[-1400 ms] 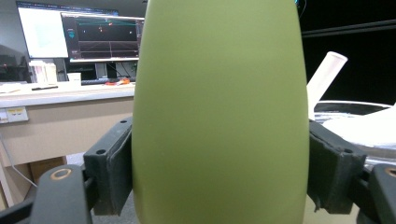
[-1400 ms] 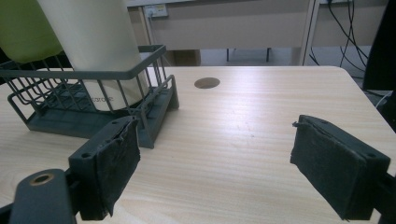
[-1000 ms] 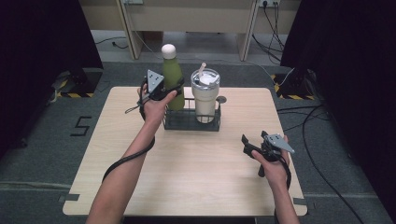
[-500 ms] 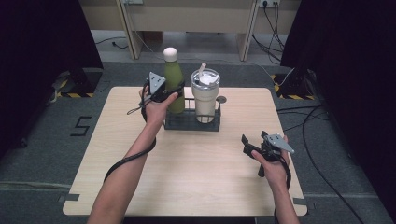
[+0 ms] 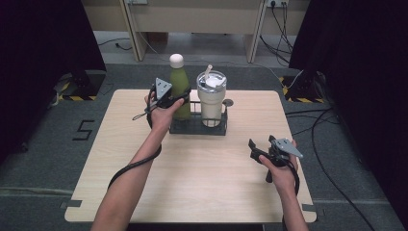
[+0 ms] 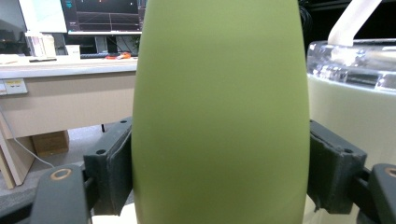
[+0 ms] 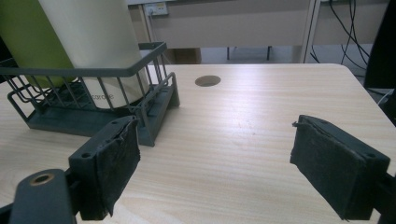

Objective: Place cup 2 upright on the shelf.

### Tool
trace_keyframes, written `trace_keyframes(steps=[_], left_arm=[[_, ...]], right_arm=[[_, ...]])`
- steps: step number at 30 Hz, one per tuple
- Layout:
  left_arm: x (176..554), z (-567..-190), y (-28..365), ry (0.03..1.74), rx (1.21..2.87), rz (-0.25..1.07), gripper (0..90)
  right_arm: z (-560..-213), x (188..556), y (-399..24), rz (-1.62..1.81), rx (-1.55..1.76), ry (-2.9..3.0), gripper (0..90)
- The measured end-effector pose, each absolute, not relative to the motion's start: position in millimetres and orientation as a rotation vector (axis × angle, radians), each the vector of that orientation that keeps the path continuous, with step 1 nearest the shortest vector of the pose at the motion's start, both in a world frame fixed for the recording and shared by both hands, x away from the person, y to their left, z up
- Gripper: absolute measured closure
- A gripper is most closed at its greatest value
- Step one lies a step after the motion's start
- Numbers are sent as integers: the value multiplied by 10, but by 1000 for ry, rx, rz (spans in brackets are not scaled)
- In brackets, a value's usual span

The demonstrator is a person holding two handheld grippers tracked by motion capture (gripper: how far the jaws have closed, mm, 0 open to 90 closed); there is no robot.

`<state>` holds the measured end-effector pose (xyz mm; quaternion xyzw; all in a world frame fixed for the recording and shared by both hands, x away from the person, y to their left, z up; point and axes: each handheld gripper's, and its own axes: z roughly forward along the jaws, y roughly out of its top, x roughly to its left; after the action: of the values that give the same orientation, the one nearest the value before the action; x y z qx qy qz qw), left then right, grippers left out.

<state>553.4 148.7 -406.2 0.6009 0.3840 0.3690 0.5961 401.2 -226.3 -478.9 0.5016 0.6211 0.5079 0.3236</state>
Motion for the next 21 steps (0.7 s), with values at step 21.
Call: trace_keyframes(steps=[21], left_arm=[[5533, -4146, 1482, 899, 1422, 852, 213]], right_arm=[[-4790, 4012, -2252, 1331, 1314, 1634, 152]])
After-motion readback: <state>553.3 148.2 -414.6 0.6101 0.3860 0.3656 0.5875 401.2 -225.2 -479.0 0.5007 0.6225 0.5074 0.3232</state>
